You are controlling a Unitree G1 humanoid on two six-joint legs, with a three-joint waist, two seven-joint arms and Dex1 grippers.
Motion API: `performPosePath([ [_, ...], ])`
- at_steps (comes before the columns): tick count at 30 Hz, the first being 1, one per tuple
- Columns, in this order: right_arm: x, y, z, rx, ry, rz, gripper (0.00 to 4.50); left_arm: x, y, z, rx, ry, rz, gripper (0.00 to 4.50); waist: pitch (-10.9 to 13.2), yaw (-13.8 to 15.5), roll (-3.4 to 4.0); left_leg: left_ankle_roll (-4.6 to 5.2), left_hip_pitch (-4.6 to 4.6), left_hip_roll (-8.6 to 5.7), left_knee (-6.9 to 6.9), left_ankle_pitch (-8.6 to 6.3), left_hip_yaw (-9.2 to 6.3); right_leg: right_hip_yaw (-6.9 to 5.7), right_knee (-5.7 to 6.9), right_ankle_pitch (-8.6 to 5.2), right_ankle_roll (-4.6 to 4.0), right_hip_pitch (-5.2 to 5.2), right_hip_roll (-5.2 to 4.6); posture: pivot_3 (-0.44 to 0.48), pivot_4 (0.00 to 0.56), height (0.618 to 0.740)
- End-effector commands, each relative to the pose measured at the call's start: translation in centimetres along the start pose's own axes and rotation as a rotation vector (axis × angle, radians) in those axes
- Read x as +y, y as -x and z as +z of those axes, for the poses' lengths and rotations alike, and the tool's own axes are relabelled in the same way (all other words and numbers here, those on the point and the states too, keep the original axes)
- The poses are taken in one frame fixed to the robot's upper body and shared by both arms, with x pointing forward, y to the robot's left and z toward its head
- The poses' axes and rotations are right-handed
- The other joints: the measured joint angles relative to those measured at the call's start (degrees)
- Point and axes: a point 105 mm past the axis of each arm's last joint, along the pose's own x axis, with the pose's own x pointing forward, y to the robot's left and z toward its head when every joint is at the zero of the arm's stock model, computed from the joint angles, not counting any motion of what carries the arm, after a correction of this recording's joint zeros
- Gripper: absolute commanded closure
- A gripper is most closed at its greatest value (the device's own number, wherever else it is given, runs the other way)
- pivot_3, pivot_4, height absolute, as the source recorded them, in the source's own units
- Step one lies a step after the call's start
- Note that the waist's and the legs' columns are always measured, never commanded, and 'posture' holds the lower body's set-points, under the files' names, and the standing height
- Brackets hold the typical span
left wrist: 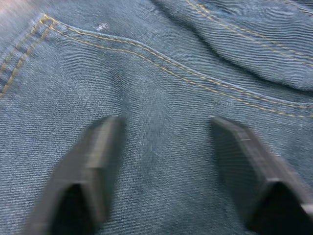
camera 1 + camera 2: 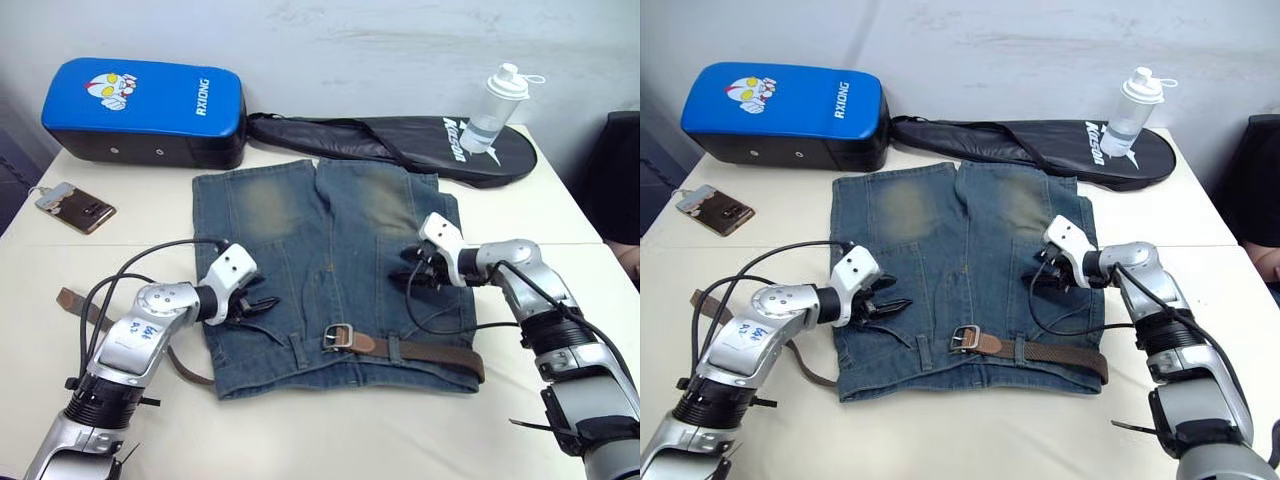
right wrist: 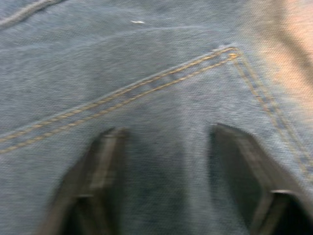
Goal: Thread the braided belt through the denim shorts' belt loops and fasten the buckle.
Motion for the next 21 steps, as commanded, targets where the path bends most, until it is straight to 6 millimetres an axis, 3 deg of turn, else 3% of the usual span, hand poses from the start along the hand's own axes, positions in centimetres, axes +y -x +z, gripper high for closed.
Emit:
performPosePath([
  [1, 2.3, -0.5, -4.6, 0.184, -0.12, 0.085, 3.55, -1.8, -0.4, 0.0, -0.009, 0.026, -0.081, 3.4, -0.15, 0.08, 0.01, 0.01, 0.0, 0.0, -0.02, 0.0, 0.0, 0.0, -0.03, 0.0, 0.0, 0.0, 0.0, 0.0, 0.15, 0.74],
  [3, 3.1, -0.5, -4.5, 0.184, -0.15, 0.128, 4.36, -1.8, -0.3, 0.5, -0.023, 0.027, -0.083, 4.21, -0.22, 0.23, 0.01, 0.04, 0.0, 0.0, -0.06, 0.01, 0.0, 0.0, -0.06, 0.0, 0.0, 0.0, 0.0, 0.0, 0.15, 0.74],
  [4, 3.4, -0.5, -4.0, 0.162, -0.149, 0.145, 4.48, -1.7, -0.2, 0.9, -0.044, 0.035, -0.074, 4.4, -0.22, 0.34, 0.0, 0.05, 0.0, 0.0, -0.06, 0.0, 0.0, 0.0, -0.07, 0.0, 0.0, -0.01, 0.0, 0.0, 0.15, 0.74],
  [8, 3.0, 0.0, -1.1, 0.053, -0.107, 0.136, 4.48, -0.7, 0.2, 2.6, -0.122, 0.036, -0.019, 4.4, -0.21, 0.71, 0.0, 0.1, -0.05, 0.01, -0.11, 0.02, 0.01, 0.0, -0.11, 0.0, -0.01, -0.08, 0.01, 0.0, 0.15, 0.74],
  [13, -1.2, 1.1, 4.2, -0.096, 0.072, -0.047, 4.48, 3.0, 0.9, 5.2, -0.238, 0.012, 0.166, 4.4, 0.04, 0.65, 0.09, 0.3, -0.17, 0.0, -0.1, 0.22, 0.06, 0.01, 0.01, 0.01, -0.02, -0.27, 0.01, 0.0, 0.15, 0.74],
  [17, -5.7, 1.3, 8.4, -0.204, 0.194, -0.303, 4.48, 7.2, 0.6, 7.6, -0.315, -0.03, 0.351, 4.4, 0.24, 0.26, 0.34, 0.32, -0.25, -0.04, -0.14, 0.29, 0.15, 0.03, 0.05, 0.02, -0.03, -0.41, 0.03, 0.0, 0.15, 0.74],
  [21, -6.9, 0.0, 9.9, -0.236, 0.205, -0.377, 4.48, 9.7, -0.6, 8.7, -0.328, -0.046, 0.432, 4.4, 0.6, -0.47, 0.36, 0.33, -0.37, -0.04, -0.13, 0.41, 0.22, 0.0, 0.11, 0.02, -0.02, -0.53, 0.09, 0.0, 0.15, 0.74],
])
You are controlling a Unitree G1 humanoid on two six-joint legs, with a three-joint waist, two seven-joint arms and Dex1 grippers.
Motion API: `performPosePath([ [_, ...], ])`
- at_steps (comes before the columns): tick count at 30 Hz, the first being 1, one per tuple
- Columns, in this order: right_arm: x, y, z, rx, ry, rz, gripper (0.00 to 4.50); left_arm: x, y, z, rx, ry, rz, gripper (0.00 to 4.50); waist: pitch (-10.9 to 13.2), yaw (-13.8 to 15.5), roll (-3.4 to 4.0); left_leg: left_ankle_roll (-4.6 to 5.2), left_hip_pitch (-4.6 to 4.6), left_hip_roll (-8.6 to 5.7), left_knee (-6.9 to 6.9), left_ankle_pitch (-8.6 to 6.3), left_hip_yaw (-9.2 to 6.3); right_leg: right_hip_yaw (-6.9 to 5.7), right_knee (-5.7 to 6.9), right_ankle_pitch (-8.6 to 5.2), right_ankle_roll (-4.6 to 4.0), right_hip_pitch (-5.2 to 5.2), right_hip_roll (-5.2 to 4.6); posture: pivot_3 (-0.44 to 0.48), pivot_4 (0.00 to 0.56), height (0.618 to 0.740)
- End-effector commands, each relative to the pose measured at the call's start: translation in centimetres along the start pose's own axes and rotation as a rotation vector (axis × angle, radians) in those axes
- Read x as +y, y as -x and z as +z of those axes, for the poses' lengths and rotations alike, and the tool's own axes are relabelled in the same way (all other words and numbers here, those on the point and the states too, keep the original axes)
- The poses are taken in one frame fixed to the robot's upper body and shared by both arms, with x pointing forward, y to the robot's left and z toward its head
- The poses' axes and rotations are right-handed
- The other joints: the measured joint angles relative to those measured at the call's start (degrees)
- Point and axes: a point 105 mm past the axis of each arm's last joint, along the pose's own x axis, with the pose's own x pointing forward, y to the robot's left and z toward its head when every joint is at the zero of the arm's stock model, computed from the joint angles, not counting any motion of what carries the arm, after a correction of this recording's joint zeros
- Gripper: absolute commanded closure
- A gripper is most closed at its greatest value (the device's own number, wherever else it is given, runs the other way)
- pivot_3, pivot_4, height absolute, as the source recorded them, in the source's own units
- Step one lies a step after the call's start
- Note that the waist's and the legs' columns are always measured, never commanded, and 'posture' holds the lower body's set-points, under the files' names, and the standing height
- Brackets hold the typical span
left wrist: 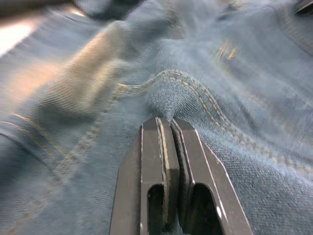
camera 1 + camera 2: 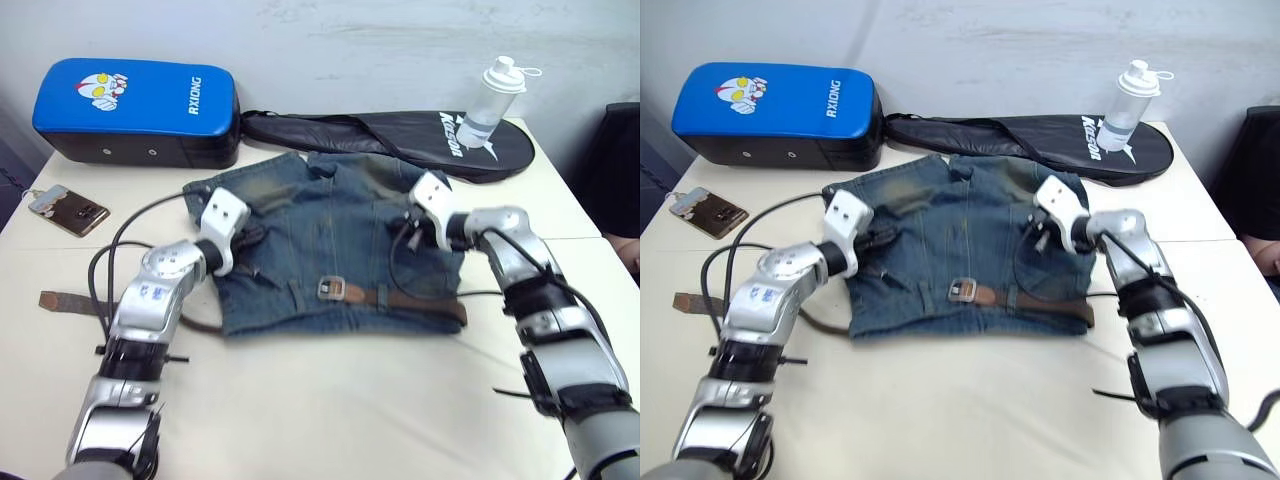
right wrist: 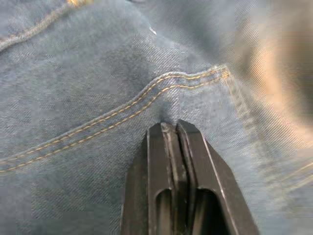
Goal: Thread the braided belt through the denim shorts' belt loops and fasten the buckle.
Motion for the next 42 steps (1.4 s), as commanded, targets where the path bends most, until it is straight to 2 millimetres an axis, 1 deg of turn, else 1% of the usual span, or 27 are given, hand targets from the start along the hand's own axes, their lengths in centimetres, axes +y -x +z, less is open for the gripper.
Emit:
performPosePath([
  [1, -2.2, -1.3, 2.3, -0.076, 0.064, -0.142, 4.48, 2.9, -2.1, 1.5, -0.043, -0.086, 0.121, 4.4, 0.1, -0.13, -0.01, 0.01, -0.01, 0.0, -0.01, 0.01, 0.01, 0.0, 0.0, 0.0, 0.0, 0.0, 0.0, 0.0, 0.15, 0.74],
  [5, -1.8, -2.4, 1.4, -0.054, 0.083, -0.155, 4.48, 2.7, -3.4, 0.6, -0.005, -0.107, 0.094, 4.4, 0.1, -0.33, -0.01, 0.05, -0.01, 0.06, -0.14, 0.11, 0.19, -0.1, -0.03, 0.01, 0.03, 0.01, 0.14, 0.0, 0.15, 0.74],
  [7, -1.7, -2.5, 1.5, -0.082, 0.057, -0.15, 4.48, 2.1, -3.4, 0.7, -0.027, -0.048, 0.045, 4.4, 0.11, -0.34, 0.0, 0.07, -0.02, 0.06, -0.2, 0.11, 0.26, -0.14, -0.09, 0.02, 0.06, 0.0, 0.15, 0.0, 0.15, 0.74],
  [9, -1.8, -2.1, 2.4, -0.129, 0.048, -0.121, 3.77, 1.7, -2.5, 0.9, -0.039, -0.004, 0.012, 3.7, 0.21, -0.33, 0.03, 0.09, -0.02, 0.07, -0.2, 0.09, 0.3, -0.14, -0.1, 0.01, 0.07, -0.01, 0.15, 0.0, 0.15, 0.74],
  [10, -2.0, -1.8, 2.9, -0.154, 0.05, -0.11, 3.62, 1.7, -1.9, 1.4, -0.059, 0.032, 0.005, 3.57, 0.32, -0.33, 0.05, 0.1, -0.03, 0.07, -0.2, 0.09, 0.32, -0.14, -0.1, 0.02, 0.09, -0.02, 0.15, 0.0, 0.15, 0.74],
  [11, -2.2, -1.3, 3.6, -0.184, 0.039, -0.094, 3.08, 1.8, -1.1, 2.1, -0.081, 0.056, 0.0, 3.05, 0.33, -0.33, 0.06, 0.1, -0.06, 0.07, -0.18, 0.09, 0.32, -0.13, -0.1, 0.04, 0.12, -0.04, 0.15, 0.0, 0.15, 0.74],
  [12, -2.4, -0.8, 4.2, -0.213, 0.027, -0.076, 2.88, 1.8, -0.4, 2.8, -0.107, 0.08, -0.011, 2.85, 0.34, -0.33, 0.05, 0.11, -0.08, 0.07, -0.17, 0.1, 0.32, -0.12, -0.09, 0.04, 0.13, -0.06, 0.15, 0.0, 0.15, 0.74],
  [14, -2.3, 0.1, 4.9, -0.25, 0.021, -0.017, 2.02, 1.5, 0.9, 4.3, -0.155, 0.1, -0.046, 2.06, 0.4, -0.56, 0.07, 0.11, -0.07, 0.07, -0.13, 0.1, 0.32, -0.07, -0.06, 0.05, 0.15, -0.06, 0.15, 0.0, 0.15, 0.74],
  [17, -0.7, 1.5, 4.7, -0.262, 0.078, 0.129, 0.72, -0.8, 3.3, 6.3, -0.242, -0.017, -0.165, 0.92, 0.63, -0.69, 0.08, 0.07, -0.08, 0.11, -0.11, 0.12, 0.26, 0.1, -0.01, 0.06, 0.15, -0.06, 0.15, 0.0, 0.15, 0.74],
  [18, 0.0, 1.9, 4.5, -0.265, 0.072, 0.176, 0.33, -1.5, 3.9, 6.1, -0.235, -0.036, -0.206, 0.58, 0.63, -0.64, 0.08, 0.06, -0.08, 0.11, -0.11, 0.12, 0.24, 0.14, 0.01, 0.06, 0.15, -0.06, 0.15, 0.0, 0.15, 0.74],
  [19, 0.8, 2.3, 4.2, -0.265, 0.054, 0.23, 0.2, -2.2, 4.3, 5.5, -0.211, -0.054, -0.238, 0.55, 0.62, -0.62, 0.09, 0.05, -0.04, 0.12, -0.15, 0.13, 0.22, 0.13, -0.03, 0.06, 0.15, -0.03, 0.16, 0.0, 0.15, 0.74],
  [21, 2.3, 3.1, 3.3, -0.246, 0.011, 0.31, 0.2, -2.9, 4.9, 3.8, -0.138, -0.071, -0.274, 0.99, 0.62, -0.46, 0.09, -0.01, 0.09, 0.11, -0.22, 0.08, 0.19, 0.13, -0.12, 0.06, 0.15, 0.12, 0.15, 0.0, 0.15, 0.74],
  [22, 3.1, 3.6, 2.0, -0.201, -0.013, 0.348, 0.46, -3.8, 5.5, 1.8, -0.054, -0.087, -0.321, 1.5, 0.62, -0.4, 0.09, -0.02, 0.09, 0.1, -0.21, 0.07, 0.19, 0.13, -0.1, 0.06, 0.15, 0.12, 0.15, 0.0, 0.15, 0.74],
  [24, 4.4, 4.5, -0.4, -0.116, -0.052, 0.389, 1.18, -5.1, 6.8, -1.4, 0.086, -0.098, -0.405, 2.39, 0.63, -0.27, 0.09, -0.01, 0.09, 0.1, -0.19, 0.07, 0.18, 0.14, -0.09, 0.06, 0.15, 0.09, 0.14, 0.0, 0.15, 0.74],
  [25, 4.8, 4.9, -1.4, -0.084, -0.065, 0.401, 1.58, -5.6, 7.4, -2.4, 0.133, -0.1, -0.432, 2.74, 0.63, -0.25, 0.11, -0.01, 0.07, 0.09, -0.21, 0.06, 0.18, 0.14, -0.12, 0.05, 0.14, 0.04, 0.1, 0.0, 0.15, 0.74],
  [26, 5.1, 5.1, -1.8, -0.068, -0.072, 0.404, 2.18, -5.8, 7.7, -2.9, 0.155, -0.101, -0.444, 3.3, 0.66, -0.21, 0.14, 0.01, 0.08, 0.08, -0.22, 0.03, 0.18, 0.15, -0.16, 0.05, 0.14, 0.05, 0.09, 0.0, 0.15, 0.74],
  [29, 6.4, 6.5, -6.2, 0.08, -0.064, 0.431, 3.41, -7.4, 8.9, -4.7, 0.227, -0.072, -0.524, 4.42, 0.68, -0.07, 0.12, 0.02, 0.04, 0.03, -0.14, -0.11, 0.13, 0.11, -0.22, 0.05, 0.12, 0.01, -0.05, 0.0, 0.15, 0.74],
  [30, 6.7, 6.8, -7.2, 0.108, -0.073, 0.428, 3.86, -7.7, 9.2, -5.3, 0.252, -0.073, -0.539, 4.5, 0.67, -0.07, 0.12, -0.17, 0.05, 0.01, -0.15, -0.22, 0.08, 0.09, -0.22, 0.05, 0.12, 0.02, -0.08, 0.0, 0.15, 0.74],
  [31, 6.8, 6.9, -7.6, 0.118, -0.08, 0.422, 4.36, -7.9, 9.4, -5.6, 0.267, -0.076, -0.546, 4.5, 0.65, -0.05, 0.14, -0.35, 0.1, 0.02, -0.16, -0.33, 0.04, 0.07, -0.25, 0.05, 0.11, 0.08, -0.08, 0.0, 0.15, 0.74],
  [32, 6.7, 6.8, -8.7, 0.154, -0.07, 0.402, 4.45, -7.8, 9.3, -6.3, 0.268, -0.044, -0.523, 4.5, 0.65, -0.03, 0.15, -0.38, 0.22, 0.02, -0.19, -0.37, 0.02, 0.07, -0.28, 0.04, 0.09, 0.2, -0.08, 0.0, 0.15, 0.74],
  [33, 6.7, 6.8, -9.3, 0.176, -0.058, 0.39, 4.45, -7.6, 9.2, -6.6, 0.264, -0.018, -0.503, 4.5, 0.64, 0.04, 0.14, -0.38, 0.24, 0.01, -0.2, -0.38, 0.02, 0.07, -0.29, 0.04, 0.09, 0.22, -0.09, 0.0, 0.15, 0.74],
  [34, 6.6, 6.7, -9.5, 0.179, -0.054, 0.373, 4.45, -7.5, 9.3, -7.7, 0.287, -0.011, -0.488, 4.5, 0.61, 0.07, 0.09, -0.37, 0.25, 0.02, -0.18, -0.37, 0.0, 0.05, -0.29, 0.04, 0.09, 0.25, -0.09, 0.0, 0.15, 0.74],
  [35, 6.6, 6.6, -9.6, 0.176, -0.053, 0.363, 4.45, -7.5, 9.4, -8.4, 0.305, -0.011, -0.481, 4.5, 0.55, 0.05, -0.01, -0.36, 0.26, 0.02, -0.15, -0.37, -0.01, 0.03, -0.3, 0.04, 0.09, 0.27, -0.1, 0.0, 0.15, 0.74],
  [37, 6.3, 6.2, -8.7, 0.129, -0.063, 0.352, 4.45, -7.4, 9.7, -8.7, 0.292, 0.019, -0.462, 4.5, 0.42, 0.04, -0.2, -0.36, 0.27, 0.02, -0.12, -0.38, -0.07, 0.01, -0.3, 0.04, 0.09, 0.32, -0.12, 0.0, 0.15, 0.74],
  [38, 6.2, 6.0, -8.4, 0.114, -0.068, 0.349, 4.45, -7.4, 9.8, -8.6, 0.279, 0.029, -0.458, 4.5, 0.42, -0.02, -0.21, -0.35, 0.31, 0.02, -0.12, -0.39, -0.09, 0.01, -0.3, 0.04, 0.09, 0.35, -0.14, 0.0, 0.15, 0.74],
  [40, 5.7, 5.8, -6.6, 0.052, -0.08, 0.361, 4.45, -7.1, 9.9, -6.9, 0.194, 0.088, -0.431, 4.5, 0.43, -0.11, -0.19, -0.33, 0.31, 0.02, -0.11, -0.41, -0.09, 0.04, -0.3, 0.04, 0.09, 0.35, -0.18, 0.0, 0.15, 0.74],
  [42, 5.4, 6.0, -4.0, -0.042, -0.09, 0.397, 4.45, -6.4, 10.6, -4.0, 0.059, 0.182, -0.398, 4.5, 0.47, -0.11, -0.15, -0.33, 0.27, 0.02, -0.13, -0.4, -0.09, 0.04, -0.27, 0.04, 0.09, 0.28, -0.18, 0.0, 0.15, 0.74],
])
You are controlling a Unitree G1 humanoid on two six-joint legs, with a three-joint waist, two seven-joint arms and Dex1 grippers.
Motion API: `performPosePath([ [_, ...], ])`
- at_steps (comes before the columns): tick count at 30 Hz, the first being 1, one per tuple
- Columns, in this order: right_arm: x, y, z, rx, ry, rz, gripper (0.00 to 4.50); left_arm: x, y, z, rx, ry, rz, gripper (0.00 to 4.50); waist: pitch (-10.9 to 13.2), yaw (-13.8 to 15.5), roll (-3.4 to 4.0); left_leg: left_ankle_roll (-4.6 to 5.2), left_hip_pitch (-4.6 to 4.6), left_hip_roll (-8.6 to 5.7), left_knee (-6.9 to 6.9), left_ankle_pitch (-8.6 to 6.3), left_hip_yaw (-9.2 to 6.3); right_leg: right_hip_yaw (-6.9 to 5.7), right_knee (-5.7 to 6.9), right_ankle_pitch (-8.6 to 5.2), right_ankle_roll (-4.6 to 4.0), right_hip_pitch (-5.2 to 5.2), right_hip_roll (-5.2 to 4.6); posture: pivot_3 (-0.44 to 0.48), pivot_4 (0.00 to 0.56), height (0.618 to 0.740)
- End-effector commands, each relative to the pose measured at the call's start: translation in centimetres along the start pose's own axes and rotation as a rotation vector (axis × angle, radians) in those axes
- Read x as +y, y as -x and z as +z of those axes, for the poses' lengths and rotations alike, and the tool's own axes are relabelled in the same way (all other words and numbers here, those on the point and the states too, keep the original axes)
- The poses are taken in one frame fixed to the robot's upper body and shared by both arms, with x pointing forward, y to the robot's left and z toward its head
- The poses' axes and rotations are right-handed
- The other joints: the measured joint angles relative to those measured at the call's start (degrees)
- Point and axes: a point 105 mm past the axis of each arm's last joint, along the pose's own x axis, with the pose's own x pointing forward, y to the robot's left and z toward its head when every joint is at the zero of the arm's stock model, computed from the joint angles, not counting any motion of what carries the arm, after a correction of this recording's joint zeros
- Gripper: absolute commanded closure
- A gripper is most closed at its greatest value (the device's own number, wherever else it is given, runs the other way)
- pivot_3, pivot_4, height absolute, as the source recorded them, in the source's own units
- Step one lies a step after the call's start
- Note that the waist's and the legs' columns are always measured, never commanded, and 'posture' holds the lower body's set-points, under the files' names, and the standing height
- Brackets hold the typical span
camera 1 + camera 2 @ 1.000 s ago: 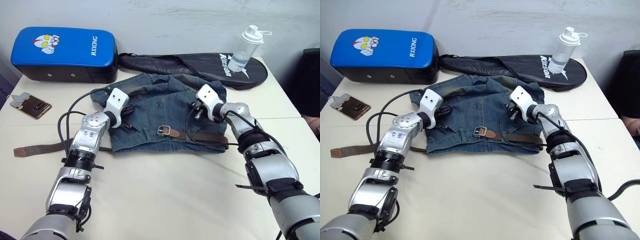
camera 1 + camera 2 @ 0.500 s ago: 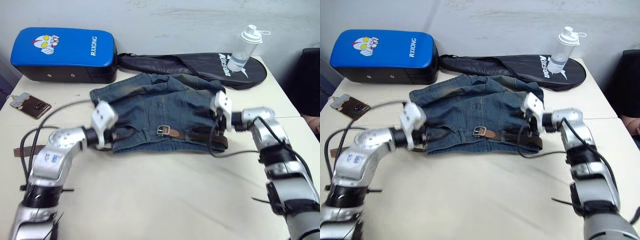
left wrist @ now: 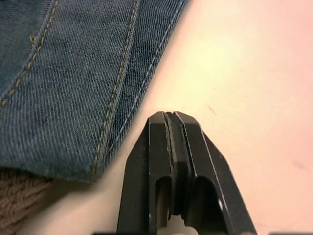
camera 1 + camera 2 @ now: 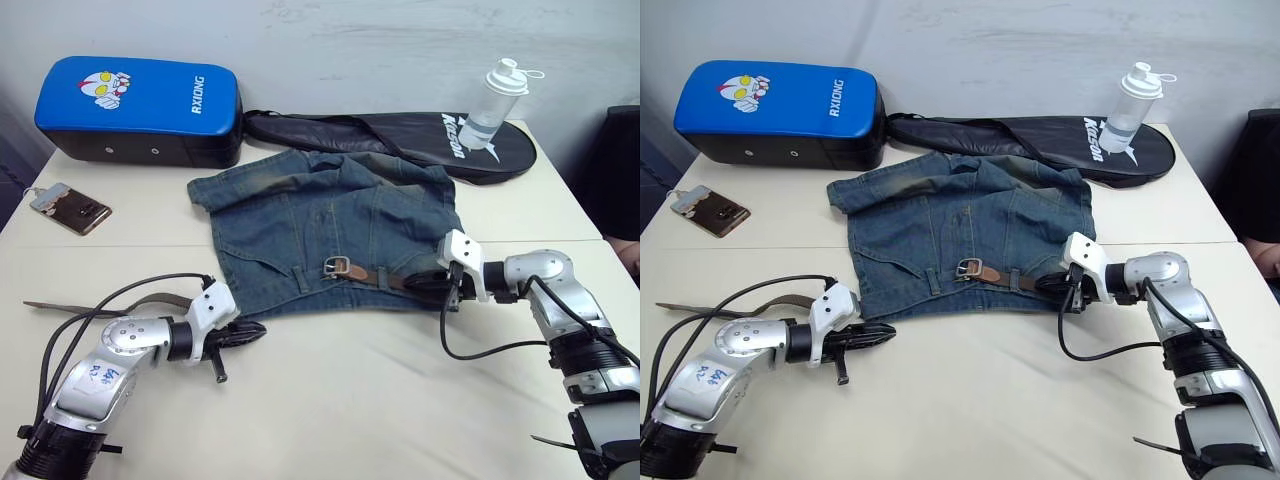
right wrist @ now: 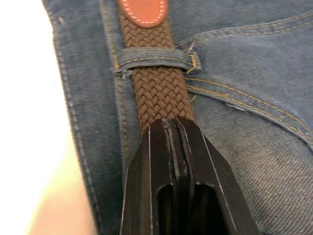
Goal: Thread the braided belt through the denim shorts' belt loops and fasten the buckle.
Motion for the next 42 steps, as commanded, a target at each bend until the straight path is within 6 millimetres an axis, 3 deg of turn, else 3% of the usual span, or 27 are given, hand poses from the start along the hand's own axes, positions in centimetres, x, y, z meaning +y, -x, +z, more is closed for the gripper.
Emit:
performPosePath([
  [1, -0.1, 0.7, 2.7, -0.095, -0.016, 0.049, 4.45, -0.1, 3.1, 5.0, -0.275, 0.092, 0.041, 4.5, 0.09, 0.01, 0.01, 0.01, -0.06, 0.02, -0.02, 0.03, 0.0, -0.01, 0.02, -0.01, -0.02, -0.07, 0.0, 0.0, 0.15, 0.74],
  [4, 0.8, 1.2, 5.4, -0.163, -0.008, 0.127, 4.45, -1.3, 6.9, 7.2, -0.445, 0.2, 0.06, 4.5, 0.19, -0.35, 0.12, 0.29, -0.24, 0.05, -0.03, 0.25, -0.06, -0.05, 0.07, -0.03, -0.06, -0.23, 0.01, 0.0, 0.15, 0.74],
  [8, 1.8, 1.1, 8.0, -0.202, -0.011, 0.201, 4.45, -3.1, 10.6, 6.0, -0.428, 0.293, 0.156, 4.5, 0.25, -0.94, 0.25, 0.31, -0.14, 0.04, -0.13, 0.24, -0.05, -0.06, -0.01, -0.05, -0.07, -0.15, 0.03, 0.0, 0.15, 0.74],
  [11, 2.6, 0.1, 9.9, -0.213, -0.023, 0.277, 4.45, -1.6, 14.8, 4.1, -0.411, 0.389, 0.422, 4.5, 0.47, -0.99, 0.01, 0.44, -0.12, 0.03, -0.02, 0.14, -0.09, -0.07, 0.08, -0.06, -0.09, -0.13, 0.03, 0.0, 0.15, 0.74],
  [15, 3.6, -1.4, 13.1, -0.252, 0.088, 0.37, 3.11, 0.0, 22.1, 1.5, -0.549, 0.644, 0.799, 3.17, 0.49, -0.9, 0.04, 0.16, -0.11, 0.08, -0.09, -0.15, -0.19, -0.11, 0.07, -0.15, -0.28, -0.18, 0.02, 0.0, 0.15, 0.74],
  [18, 4.2, -2.2, 14.7, -0.277, 0.127, 0.425, 1.76, -0.6, 24.5, -0.7, -0.561, 0.755, 0.981, 1.93, 0.49, -1.03, 0.04, 0.05, -0.13, 0.08, -0.19, -0.21, -0.19, -0.1, 0.03, -0.22, -0.41, -0.24, 0.01, 0.0, 0.15, 0.74],
  [21, 4.5, -2.9, 15.2, -0.288, 0.155, 0.441, 0.24, -1.2, 24.9, -3.4, -0.508, 0.868, 1.126, 0.57, 0.46, -0.77, -0.01, -0.09, -0.17, 0.06, -0.15, -0.29, -0.17, -0.1, -0.07, -0.27, -0.48, -0.22, 0.0, 0.0, 0.15, 0.74],
  [23, 4.5, -3.1, 15.4, -0.294, 0.168, 0.437, 0.0, -1.4, 25.0, -4.9, -0.467, 0.924, 1.202, 0.04, 0.46, -0.54, -0.02, -0.09, -0.19, 0.05, -0.13, -0.33, -0.17, -0.1, -0.18, -0.27, -0.49, -0.21, -0.01, 0.0, 0.15, 0.74],
  [27, 4.6, -3.3, 15.4, -0.278, 0.185, 0.443, 0.0, 0.6, 23.3, -4.6, -0.775, 1.106, 1.223, 0.04, 0.47, 0.01, 0.0, 0.15, -0.22, 0.02, -0.11, -0.48, -0.16, -0.09, -0.21, -0.26, -0.48, -0.21, -0.06, 0.0, 0.15, 0.74],
  [29, 4.5, -3.3, 15.6, -0.287, 0.202, 0.42, 0.0, 1.9, 22.1, -4.7, -0.828, 1.182, 1.221, 0.04, 0.43, 0.08, -0.08, 0.11, -0.21, 0.03, -0.07, -0.44, -0.2, -0.14, -0.12, -0.26, -0.47, -0.18, -0.07, 0.0, 0.15, 0.74],
  [33, 4.3, -3.1, 15.8, -0.296, 0.211, 0.38, 0.0, 4.8, 20.4, -7.2, -0.743, 1.365, 1.332, 0.04, 0.42, -0.47, -0.09, 0.05, -0.14, 0.05, -0.05, -0.33, -0.18, -0.14, 0.05, -0.25, -0.46, -0.17, -0.03, 0.0, 0.15, 0.74],
  [42, 3.7, -1.5, 14.7, -0.239, 0.187, 0.244, 0.0, 11.8, 18.5, -7.2, -0.715, 1.378, 1.434, 0.04, 0.38, 0.48, -0.14, 0.05, -0.14, 0.06, -0.07, 0.12, -0.17, -0.25, 0.12, -0.23, -0.42, -0.15, 0.08, 0.0, 0.15, 0.74],
])
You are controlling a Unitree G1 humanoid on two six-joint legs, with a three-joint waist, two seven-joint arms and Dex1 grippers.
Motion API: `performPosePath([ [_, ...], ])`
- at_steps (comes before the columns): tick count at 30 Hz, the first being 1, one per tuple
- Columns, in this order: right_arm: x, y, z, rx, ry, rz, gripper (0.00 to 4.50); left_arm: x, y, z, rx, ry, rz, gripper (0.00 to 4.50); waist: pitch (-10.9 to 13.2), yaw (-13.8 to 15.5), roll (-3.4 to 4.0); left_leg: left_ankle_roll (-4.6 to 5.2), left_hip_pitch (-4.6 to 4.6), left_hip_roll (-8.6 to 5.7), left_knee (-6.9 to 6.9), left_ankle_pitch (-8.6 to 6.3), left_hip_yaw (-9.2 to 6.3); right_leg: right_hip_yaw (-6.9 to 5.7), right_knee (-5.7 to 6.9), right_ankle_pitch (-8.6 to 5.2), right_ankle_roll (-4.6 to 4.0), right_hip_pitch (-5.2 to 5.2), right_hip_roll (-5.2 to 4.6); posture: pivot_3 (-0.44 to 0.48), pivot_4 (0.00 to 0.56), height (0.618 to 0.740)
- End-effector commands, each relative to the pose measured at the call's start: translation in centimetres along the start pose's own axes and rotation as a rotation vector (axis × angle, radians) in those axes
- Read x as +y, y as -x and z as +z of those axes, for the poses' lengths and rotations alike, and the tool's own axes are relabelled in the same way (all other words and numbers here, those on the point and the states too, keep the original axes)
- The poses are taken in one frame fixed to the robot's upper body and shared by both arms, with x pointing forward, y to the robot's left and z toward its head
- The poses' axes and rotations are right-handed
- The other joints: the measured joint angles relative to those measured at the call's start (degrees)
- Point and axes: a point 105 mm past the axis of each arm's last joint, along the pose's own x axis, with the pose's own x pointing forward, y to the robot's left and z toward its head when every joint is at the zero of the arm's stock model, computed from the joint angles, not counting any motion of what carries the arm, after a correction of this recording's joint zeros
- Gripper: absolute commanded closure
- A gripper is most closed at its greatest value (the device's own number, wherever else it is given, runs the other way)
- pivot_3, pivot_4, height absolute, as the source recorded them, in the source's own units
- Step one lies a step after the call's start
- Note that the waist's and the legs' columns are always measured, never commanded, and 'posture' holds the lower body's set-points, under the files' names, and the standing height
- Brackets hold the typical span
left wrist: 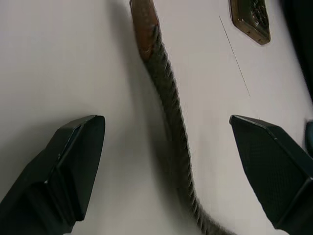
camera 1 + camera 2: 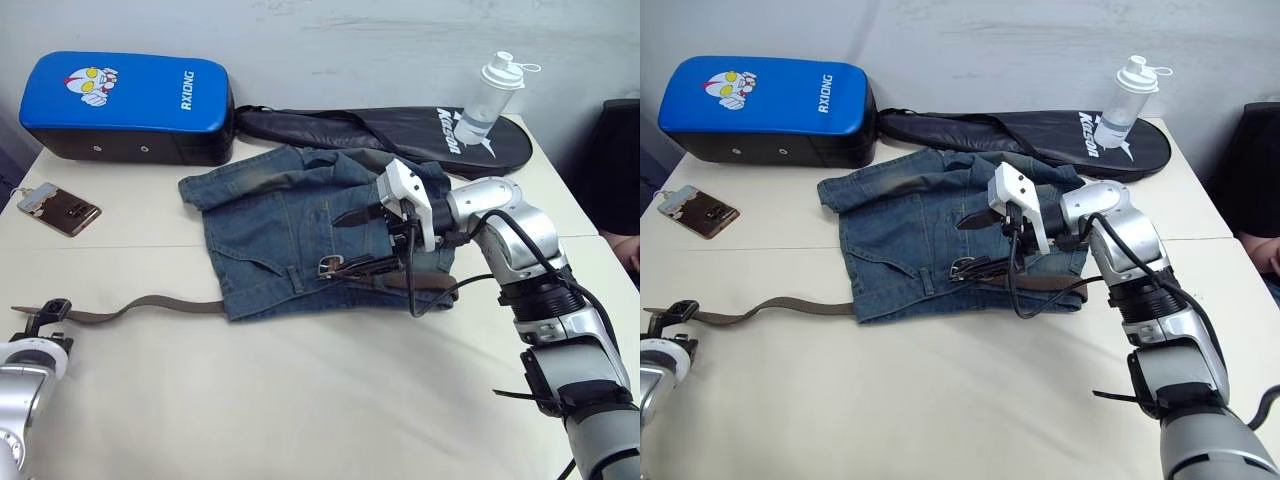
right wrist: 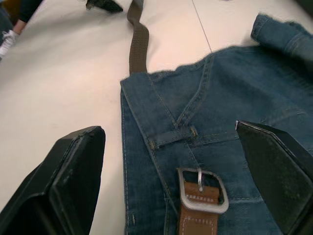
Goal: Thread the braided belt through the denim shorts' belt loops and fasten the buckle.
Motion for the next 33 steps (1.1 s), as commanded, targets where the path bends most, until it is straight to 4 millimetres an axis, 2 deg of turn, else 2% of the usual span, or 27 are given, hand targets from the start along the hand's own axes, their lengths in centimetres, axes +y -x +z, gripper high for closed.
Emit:
performPosePath([
  [1, 0.2, 1.2, 1.1, -0.009, 0.036, -0.059, 0.0, 0.5, -1.9, 0.5, -0.025, -0.028, 0.065, 0.04, 0.0, 0.21, 0.0, -0.05, 0.0, 0.0, 0.01, 0.0, -0.02, -0.03, 0.02, 0.0, 0.0, 0.0, 0.0, 0.0, 0.15, 0.74],
  [3, 0.1, 1.5, 0.8, 0.002, 0.02, -0.099, 0.0, 0.1, -3.2, 0.2, -0.015, -0.057, 0.096, 0.04, 0.0, 0.16, 0.01, -0.13, 0.02, -0.02, -0.01, -0.05, 0.0, -0.02, 0.07, 0.02, 0.03, 0.0, 0.0, 0.0, 0.15, 0.74],
  [6, 0.1, 1.9, 0.5, 0.03, 0.032, -0.135, 0.0, -1.7, -4.5, 0.6, -0.054, -0.102, 0.075, 0.8, 0.01, 0.2, 0.03, -0.15, 0.06, -0.03, -0.02, -0.07, 0.0, -0.02, 0.15, 0.03, 0.05, -0.01, 0.0, 0.0, 0.15, 0.74],
  [8, -0.1, 2.2, 0.6, 0.027, 0.043, -0.162, 0.0, -3.4, -4.8, 1.0, -0.097, -0.21, 0.029, 1.71, 0.01, 0.46, 0.03, -0.17, 0.04, -0.02, -0.03, -0.05, -0.01, -0.07, 0.16, 0.03, 0.05, -0.03, 0.02, 0.0, 0.15, 0.74],
  [10, -0.4, 2.3, 0.9, 0.021, 0.076, -0.194, 0.0, -6.0, -4.8, 0.8, -0.132, -0.348, -0.091, 2.61, 0.03, 0.63, -0.05, -0.34, 0.0, -0.02, -0.02, 0.06, -0.01, -0.08, 0.14, 0.03, 0.06, -0.05, 0.05, 0.0, 0.15, 0.74],
  [11, -0.7, 2.4, 0.9, 0.027, 0.099, -0.229, 0.0, -8.5, -4.4, 0.4, -0.154, -0.459, -0.216, 3.09, 0.03, 0.67, -0.08, -0.36, -0.08, -0.02, 0.0, 0.06, 0.01, -0.1, 0.13, 0.04, 0.07, -0.09, 0.06, 0.0, 0.15, 0.74],
  [12, -1.0, 2.5, 0.9, 0.033, 0.113, -0.253, 0.0, -10.0, -4.0, 0.0, -0.164, -0.529, -0.301, 3.46, 0.03, 0.68, -0.13, -0.35, -0.12, -0.03, 0.0, 0.05, 0.03, -0.08, 0.07, 0.07, 0.12, -0.12, 0.06, 0.0, 0.15, 0.74],
  [13, -1.3, 2.4, 1.0, 0.044, 0.163, -0.277, 0.0, -13.1, -2.8, -1.4, -0.177, -0.706, -0.46, 3.91, 0.02, 0.68, -0.14, -0.33, -0.14, -0.03, 0.0, 0.03, 0.07, -0.07, 0.01, 0.08, 0.13, -0.13, 0.07, 0.0, 0.15, 0.74],
  [14, -1.6, 2.2, 1.0, 0.052, 0.199, -0.291, 0.0, -14.9, -1.8, -2.6, -0.178, -0.83, -0.569, 4.31, 0.07, 0.79, -0.23, -0.35, -0.17, -0.03, -0.01, 0.0, 0.09, -0.07, -0.03, 0.08, 0.14, -0.15, 0.07, 0.0, 0.15, 0.74],
  [16, -1.8, 1.5, 1.6, 0.023, 0.294, -0.307, 0.0, -18.3, 1.1, -6.2, -0.144, -1.075, -0.848, 4.42, 0.03, 1.05, -0.32, -0.37, -0.52, -0.06, 0.0, -0.01, 0.12, -0.1, -0.05, 0.1, 0.18, -0.48, 0.08, 0.0, 0.15, 0.74],
  [18, -1.7, 0.5, 1.9, 0.019, 0.434, -0.306, 0.0, -19.9, 3.5, -9.2, -0.125, -1.323, -1.06, 4.42, 0.04, 1.01, -0.3, -0.23, -0.9, -0.07, 0.0, 0.1, 0.31, -0.1, 0.03, 0.13, 0.23, -0.92, 0.14, 0.0, 0.15, 0.74],
  [21, -1.3, -0.8, 2.7, -0.028, 0.587, -0.299, 0.0, -20.4, 6.0, -13.0, -0.141, -1.681, -1.288, 4.42, 0.06, 0.56, -0.27, -0.16, -0.89, 0.04, -0.08, 0.19, 0.61, -0.14, 0.0, 0.15, 0.26, -0.99, 0.46, 0.0, 0.15, 0.74],
  [24, -1.1, -1.8, 3.2, -0.061, 0.673, -0.307, 0.0, -19.8, 6.6, -15.2, -0.166, -1.946, -1.417, 4.42, 0.07, -0.35, -0.27, -0.16, -0.89, 0.17, -0.11, 0.18, 0.81, 0.0, -0.05, 0.14, 0.26, -1.07, 0.89, 0.0, 0.15, 0.74],
  [30, -0.7, -3.3, 2.3, -0.048, 0.752, -0.296, 0.0, -21.9, 8.4, -16.9, -0.273, -1.967, -1.571, 4.42, 0.11, -0.35, -0.23, -0.16, -0.9, 0.71, 0.14, 0.18, 1.07, 0.16, 0.05, 0.11, 0.2, -1.23, 1.08, 0.0, 0.15, 0.74],
  [33, -0.4, -3.9, 1.7, -0.039, 0.758, -0.279, 0.0, -22.2, 9.1, -17.5, -0.287, -1.991, -1.633, 4.42, 0.11, -0.33, -0.23, -0.15, -0.87, 0.71, 0.26, 0.18, 1.08, 0.22, 0.08, 0.11, 0.19, -1.23, 1.06, 0.0, 0.15, 0.74],
])
